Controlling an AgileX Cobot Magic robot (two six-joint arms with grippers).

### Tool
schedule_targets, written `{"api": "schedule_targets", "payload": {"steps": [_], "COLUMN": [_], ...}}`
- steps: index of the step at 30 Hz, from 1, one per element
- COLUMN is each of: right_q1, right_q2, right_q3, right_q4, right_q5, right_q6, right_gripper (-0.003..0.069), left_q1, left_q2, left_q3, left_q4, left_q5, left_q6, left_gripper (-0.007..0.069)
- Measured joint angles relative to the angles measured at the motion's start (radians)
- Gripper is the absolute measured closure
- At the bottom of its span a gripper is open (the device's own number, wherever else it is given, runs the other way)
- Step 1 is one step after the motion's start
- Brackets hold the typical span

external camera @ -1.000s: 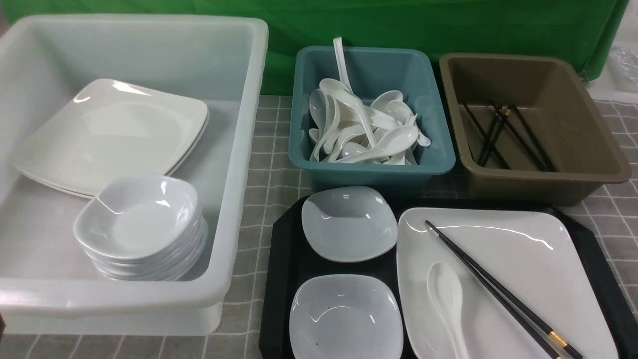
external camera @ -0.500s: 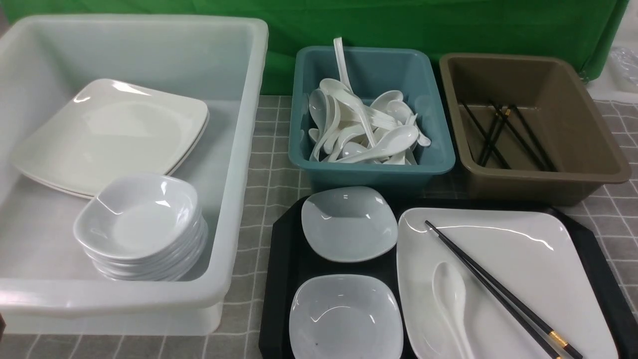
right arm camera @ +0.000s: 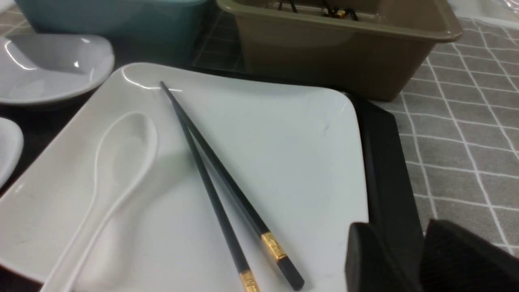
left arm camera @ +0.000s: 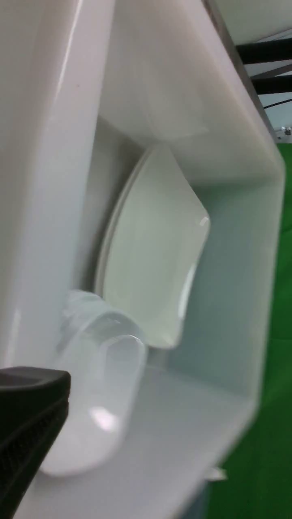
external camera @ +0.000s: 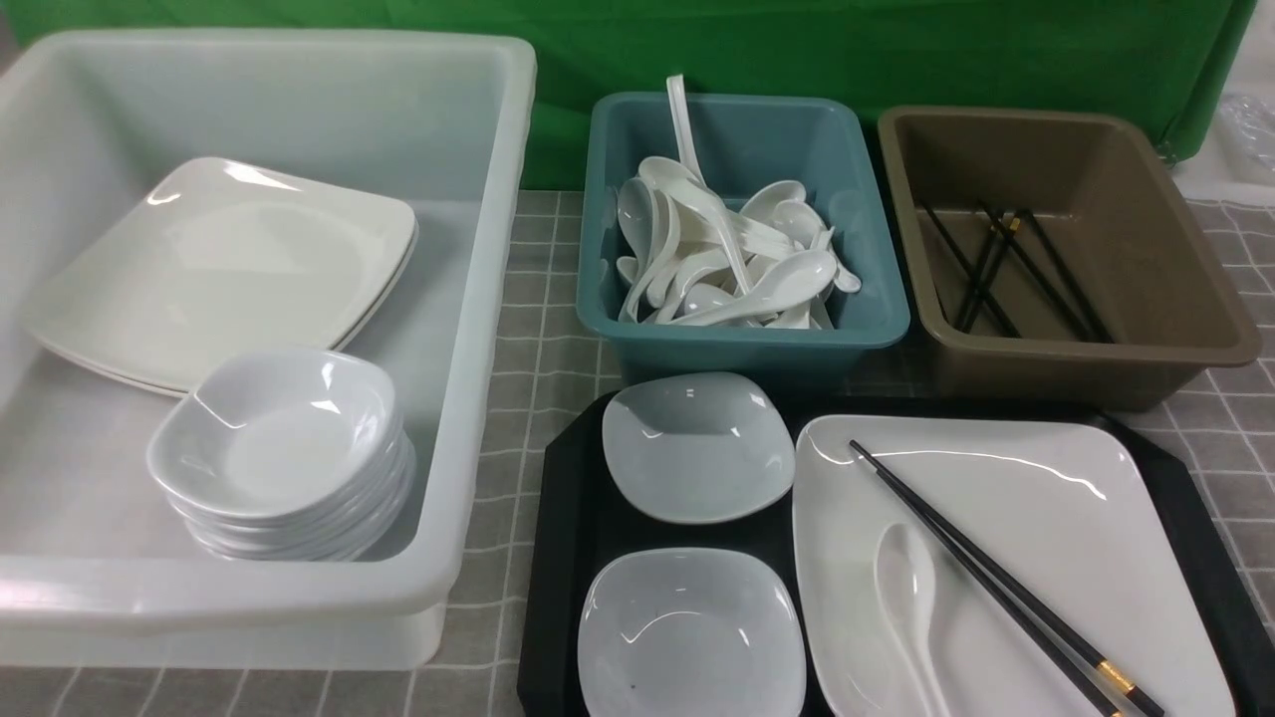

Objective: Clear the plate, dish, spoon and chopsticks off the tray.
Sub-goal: Use the right arm to grab a pair of chopsticks from the plate

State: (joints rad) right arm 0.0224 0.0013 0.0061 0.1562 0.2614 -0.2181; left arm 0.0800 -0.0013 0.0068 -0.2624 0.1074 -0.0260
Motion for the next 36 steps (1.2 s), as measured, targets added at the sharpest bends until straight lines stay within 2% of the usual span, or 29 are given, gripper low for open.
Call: {"api": "schedule_targets", "payload": {"steps": [3,7,9,12,13,15,16,18,20,21,23,25,27,28,31,34,36], "right_q1": [0.000,0.000,0.000,0.000,0.000,0.000,0.000,0.000,0.000,0.000,0.000,0.000,0.000,0.000,0.000,0.000,0.000], "right_q2": [0.000,0.000,0.000,0.000,0.000,0.000,0.000,0.000,0.000,0.000,0.000,0.000,0.000,0.000,0.000,0.000,0.000], "right_q3": [0.000,0.000,0.000,0.000,0.000,0.000,0.000,0.000,0.000,0.000,0.000,0.000,0.000,0.000,0.000,0.000,0.000], "right_q4": [0.000,0.000,0.000,0.000,0.000,0.000,0.000,0.000,0.000,0.000,0.000,0.000,0.000,0.000,0.007,0.167,0.216], "right_q5": [0.000,0.000,0.000,0.000,0.000,0.000,0.000,0.000,0.000,0.000,0.000,0.000,0.000,-0.001,-0.018,-0.097,-0.164], "right_q6": [0.000,0.000,0.000,0.000,0.000,0.000,0.000,0.000,0.000,0.000,0.000,0.000,0.000,0.000,0.012,0.181,0.256], "right_gripper": [0.0421,0.0421,0.0421,0.0421,0.0421,0.0421,0.0421,0.0421,0.0421,0.0421,0.0421,0.0421,0.0421,0.0421,0.0421,0.0421,0.0421], "left_q1": [0.000,-0.001,-0.004,-0.040,-0.043,-0.078,-0.081,-0.143,-0.192,-0.273,-0.364,-0.497,-0.537,-0.629,-0.685,-0.745,-0.752], "left_q2": [0.000,0.000,0.000,0.076,0.083,0.215,0.227,0.379,0.444,0.523,0.596,0.692,0.719,0.782,0.815,0.830,0.823], "left_q3": [0.000,-0.012,-0.031,-0.217,-0.217,-0.345,-0.363,-0.452,-0.485,-0.519,-0.548,-0.572,-0.576,-0.580,-0.580,-0.581,-0.581], "left_q4": [-0.192,-0.248,-0.243,-0.134,-0.129,-0.103,-0.102,-0.092,-0.090,-0.083,-0.058,-0.031,-0.026,-0.014,-0.012,-0.013,-0.015], "left_q5": [-0.118,-0.199,-0.175,0.019,0.019,0.156,0.176,0.268,0.289,0.295,0.295,0.284,0.267,0.223,0.200,0.193,0.193], "left_q6": [-0.120,-0.172,-0.173,-0.093,-0.085,0.046,0.057,0.155,0.181,0.195,0.216,0.228,0.229,0.232,0.232,0.232,0.232], "left_gripper": [0.0616,0.0616,0.0616,0.0615,0.0615,0.0615,0.0615,0.0615,0.0615,0.0615,0.0615,0.0615,0.0615,0.0613,0.0610,0.0607,0.0605]}}
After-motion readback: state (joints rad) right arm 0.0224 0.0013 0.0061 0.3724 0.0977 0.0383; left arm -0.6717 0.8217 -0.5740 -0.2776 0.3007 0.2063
